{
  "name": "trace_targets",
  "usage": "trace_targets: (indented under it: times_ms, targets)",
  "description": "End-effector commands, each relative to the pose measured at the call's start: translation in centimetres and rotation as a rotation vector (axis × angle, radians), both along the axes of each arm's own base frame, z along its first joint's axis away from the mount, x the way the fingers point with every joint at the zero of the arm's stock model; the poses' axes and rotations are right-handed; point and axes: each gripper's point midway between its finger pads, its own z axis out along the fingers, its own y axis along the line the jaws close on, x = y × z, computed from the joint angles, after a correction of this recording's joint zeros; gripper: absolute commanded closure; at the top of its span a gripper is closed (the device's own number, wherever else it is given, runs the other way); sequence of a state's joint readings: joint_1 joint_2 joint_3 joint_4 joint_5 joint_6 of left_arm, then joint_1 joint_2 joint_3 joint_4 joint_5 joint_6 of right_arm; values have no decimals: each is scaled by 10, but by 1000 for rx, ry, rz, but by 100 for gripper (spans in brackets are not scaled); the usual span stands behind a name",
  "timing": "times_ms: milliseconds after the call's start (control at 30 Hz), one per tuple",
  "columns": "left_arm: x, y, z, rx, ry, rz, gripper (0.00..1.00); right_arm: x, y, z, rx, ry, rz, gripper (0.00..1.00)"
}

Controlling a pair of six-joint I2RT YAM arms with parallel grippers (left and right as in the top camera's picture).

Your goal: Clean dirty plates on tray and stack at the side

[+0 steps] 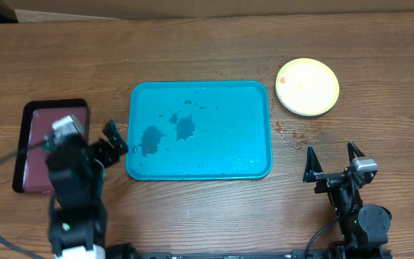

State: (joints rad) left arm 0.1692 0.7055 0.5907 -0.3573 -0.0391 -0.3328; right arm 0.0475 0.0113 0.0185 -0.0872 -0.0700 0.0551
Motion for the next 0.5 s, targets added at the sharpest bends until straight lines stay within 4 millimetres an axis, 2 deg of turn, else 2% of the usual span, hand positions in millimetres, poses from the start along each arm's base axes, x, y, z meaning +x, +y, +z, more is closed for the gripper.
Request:
trace_targets:
  times_ms: [0, 267, 467]
  targets:
    - [-6, -13, -13, 41, -136, -51, 0, 0, -3, -1, -4, -5, -16, 0]
    - [-17, -27, -16, 84, -436, -75, 0, 0, -3, -1, -4, -5, -16, 0]
    - [-27, -30, -24, 86, -478, -79, 0, 0, -3, -1, -4, -5, -16, 0]
